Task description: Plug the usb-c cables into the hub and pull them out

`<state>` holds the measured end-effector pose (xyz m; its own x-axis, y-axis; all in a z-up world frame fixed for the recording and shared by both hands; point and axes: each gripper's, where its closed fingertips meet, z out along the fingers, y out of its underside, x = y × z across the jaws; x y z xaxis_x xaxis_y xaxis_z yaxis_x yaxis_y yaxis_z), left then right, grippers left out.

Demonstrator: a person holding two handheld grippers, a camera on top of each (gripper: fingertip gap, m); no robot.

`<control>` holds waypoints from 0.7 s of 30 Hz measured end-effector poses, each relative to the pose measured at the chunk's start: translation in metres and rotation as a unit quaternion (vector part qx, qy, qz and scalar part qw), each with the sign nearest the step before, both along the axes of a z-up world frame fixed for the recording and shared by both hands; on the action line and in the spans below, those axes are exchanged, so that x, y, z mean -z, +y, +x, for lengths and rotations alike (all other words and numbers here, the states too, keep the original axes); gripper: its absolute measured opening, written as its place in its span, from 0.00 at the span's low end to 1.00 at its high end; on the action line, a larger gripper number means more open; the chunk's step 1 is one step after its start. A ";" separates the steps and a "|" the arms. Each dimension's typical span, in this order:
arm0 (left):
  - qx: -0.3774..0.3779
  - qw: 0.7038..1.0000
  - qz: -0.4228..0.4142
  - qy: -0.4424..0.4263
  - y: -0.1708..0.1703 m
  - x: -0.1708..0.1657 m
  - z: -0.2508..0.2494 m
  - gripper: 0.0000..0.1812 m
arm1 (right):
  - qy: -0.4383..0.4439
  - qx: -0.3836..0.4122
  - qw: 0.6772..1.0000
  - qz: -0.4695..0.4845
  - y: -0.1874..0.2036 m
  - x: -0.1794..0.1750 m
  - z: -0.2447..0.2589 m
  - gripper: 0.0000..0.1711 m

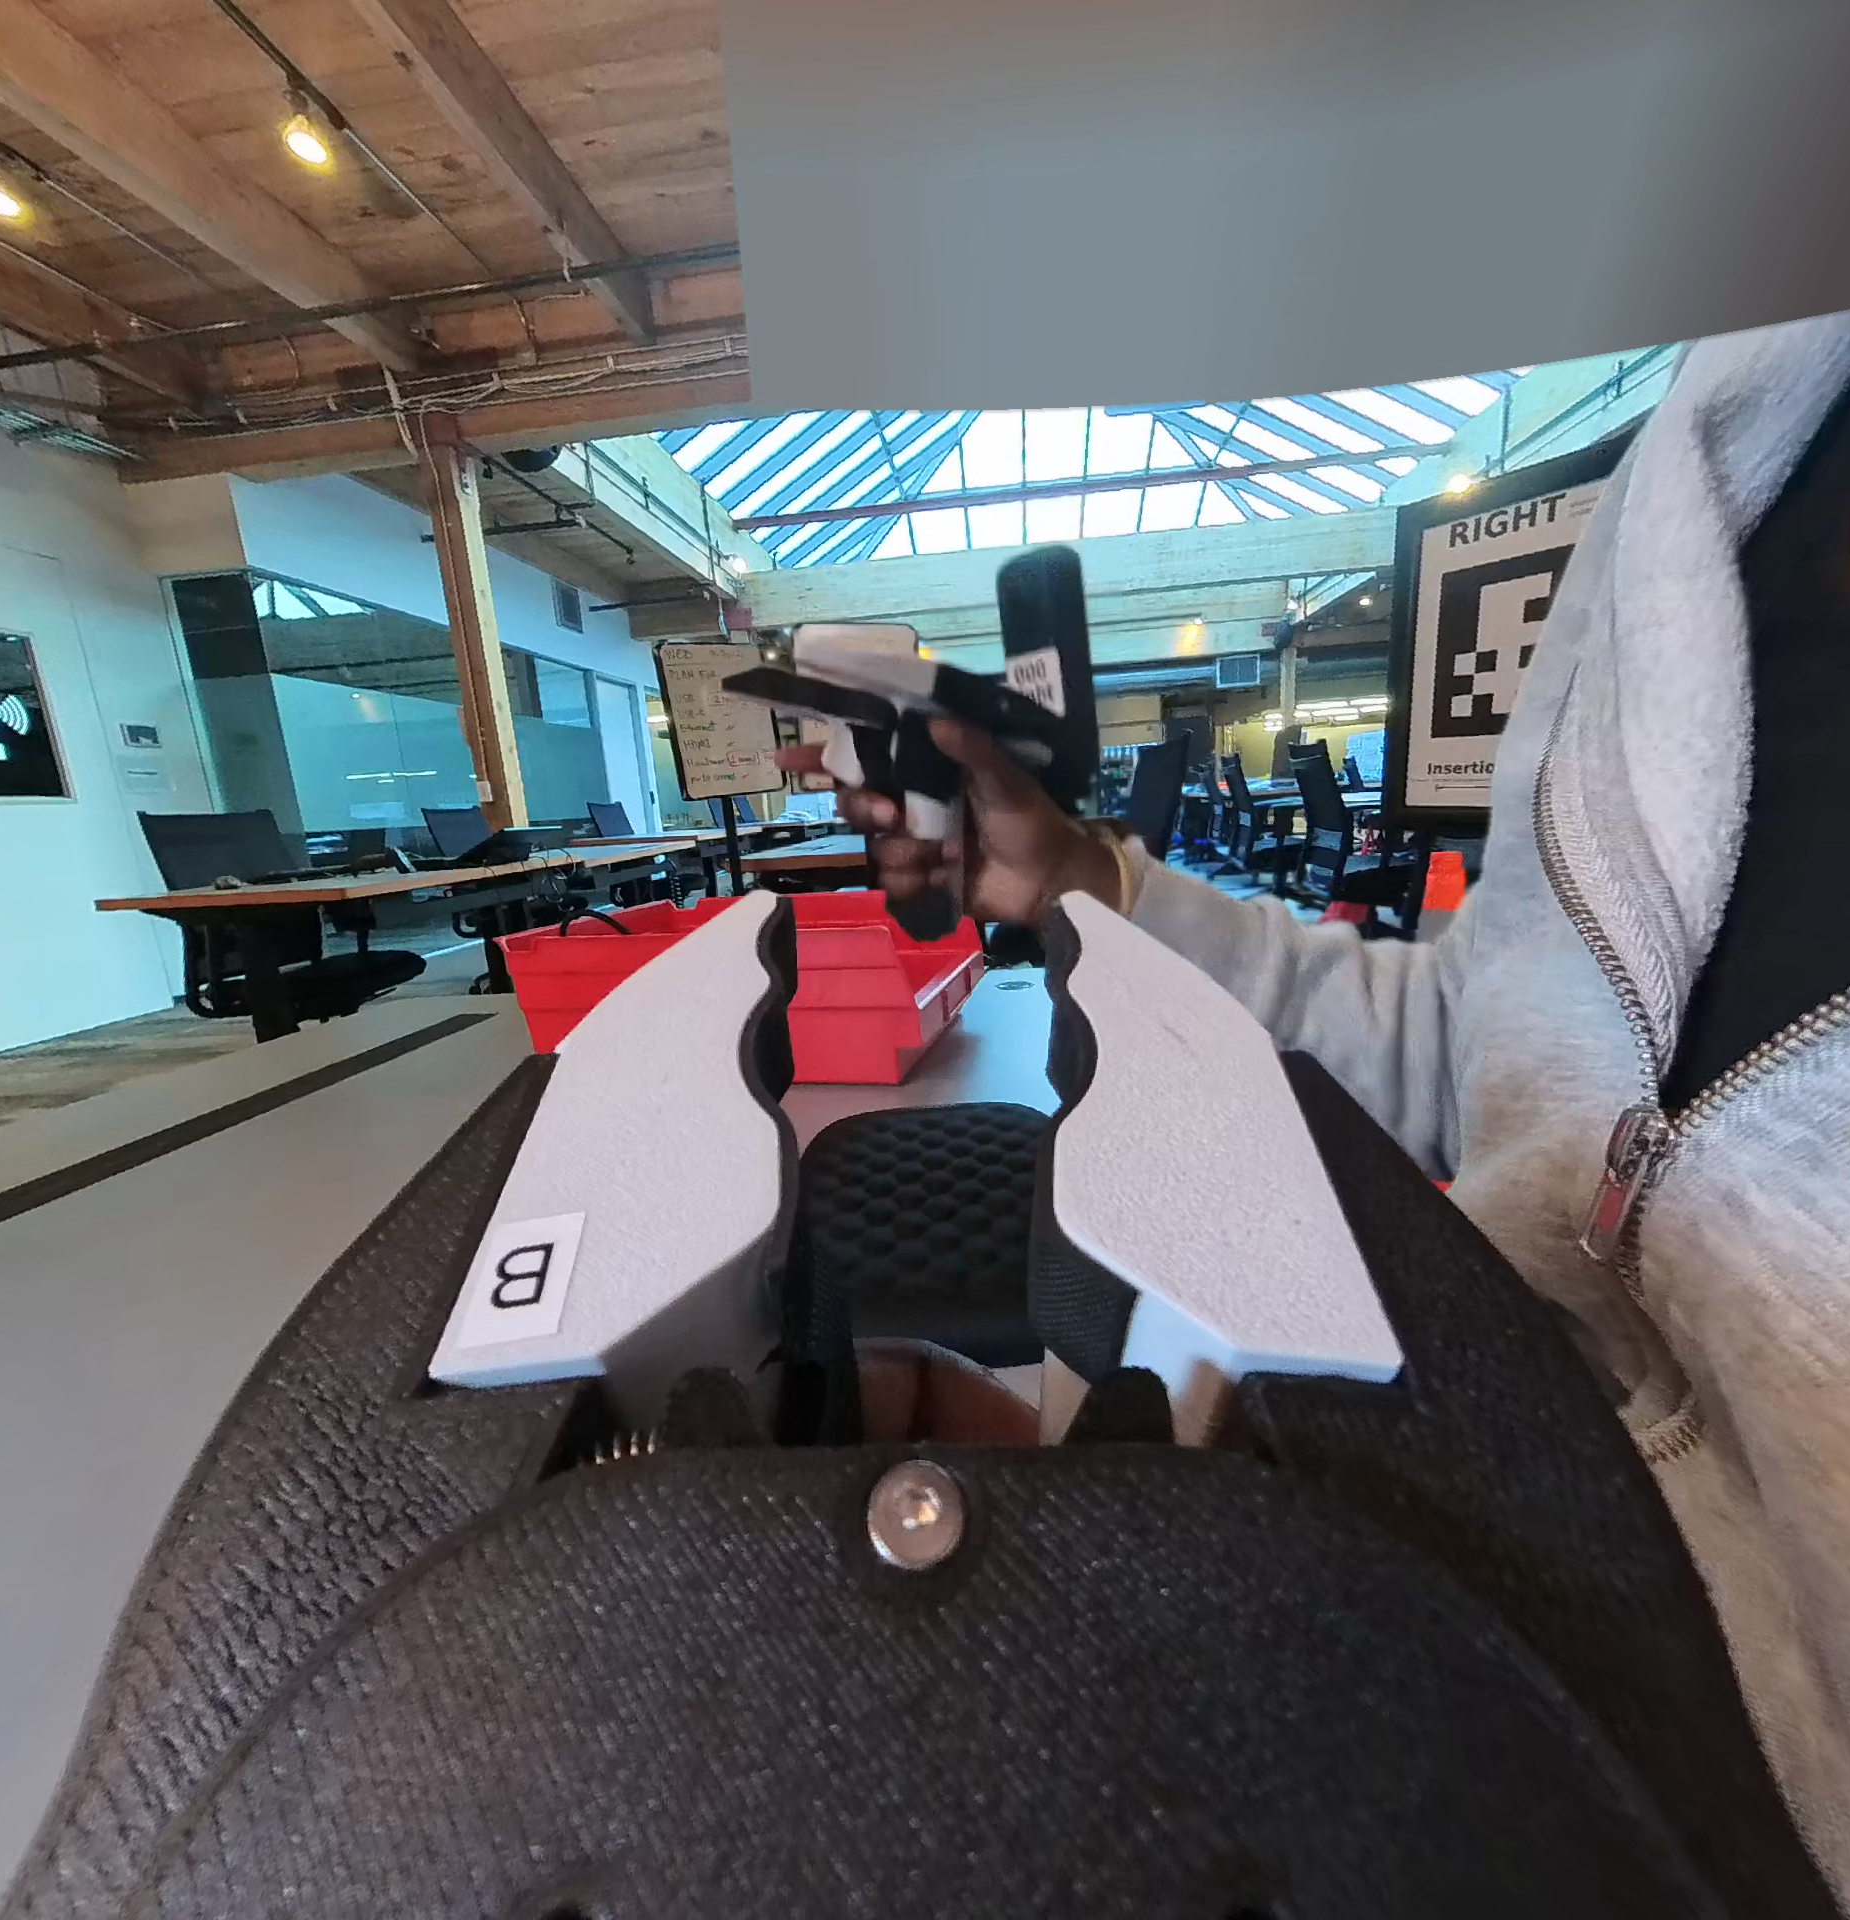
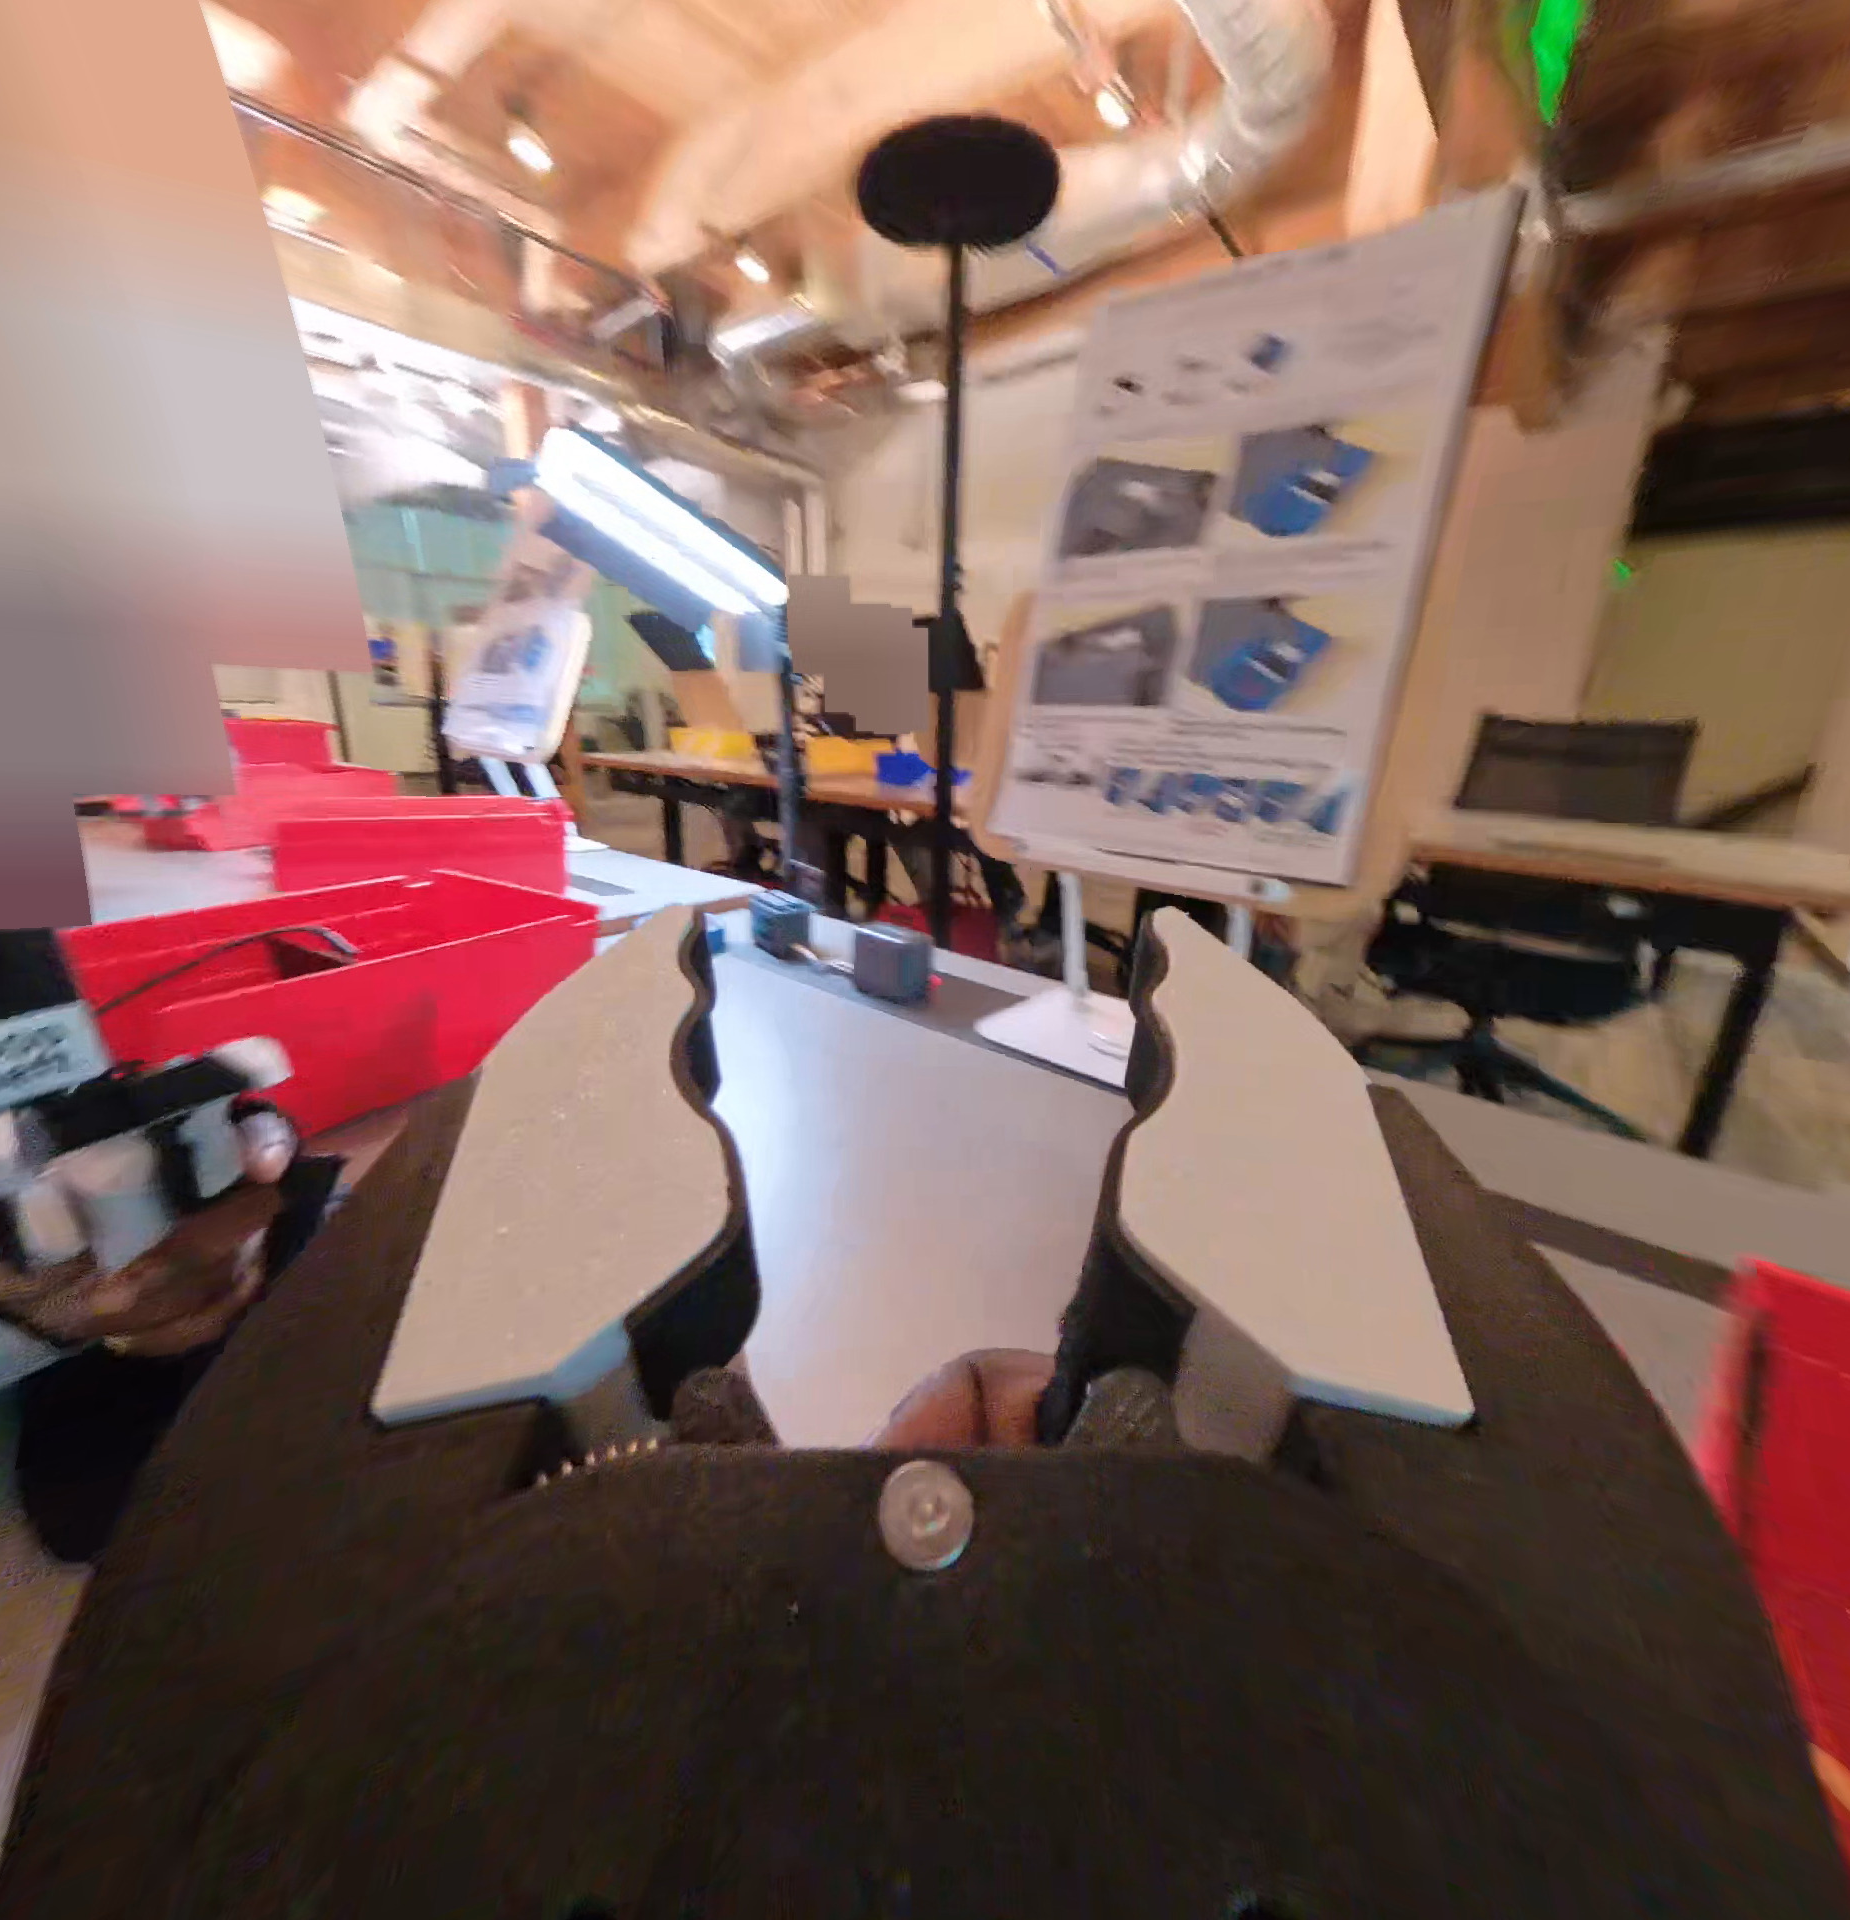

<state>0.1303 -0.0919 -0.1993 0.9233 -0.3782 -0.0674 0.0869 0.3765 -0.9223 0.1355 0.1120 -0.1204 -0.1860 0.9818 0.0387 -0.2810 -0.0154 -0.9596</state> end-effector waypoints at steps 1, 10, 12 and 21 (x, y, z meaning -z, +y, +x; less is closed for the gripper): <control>0.000 1.000 0.000 0.001 0.000 0.000 0.000 0.26 | 0.019 -0.013 1.000 0.015 -0.017 0.011 -0.003 0.46; 0.022 0.999 0.001 -0.032 -0.006 -0.007 -0.001 0.26 | 0.047 -0.102 0.986 -0.125 -0.066 0.070 -0.036 0.43; 0.071 0.994 -0.027 -0.072 -0.017 -0.016 0.000 0.26 | 0.042 -0.091 0.989 -0.109 -0.068 0.075 -0.039 0.42; -0.257 0.870 -0.409 0.100 -0.128 -0.057 -0.172 0.30 | 0.032 -0.112 0.989 -0.093 -0.077 0.078 -0.039 0.41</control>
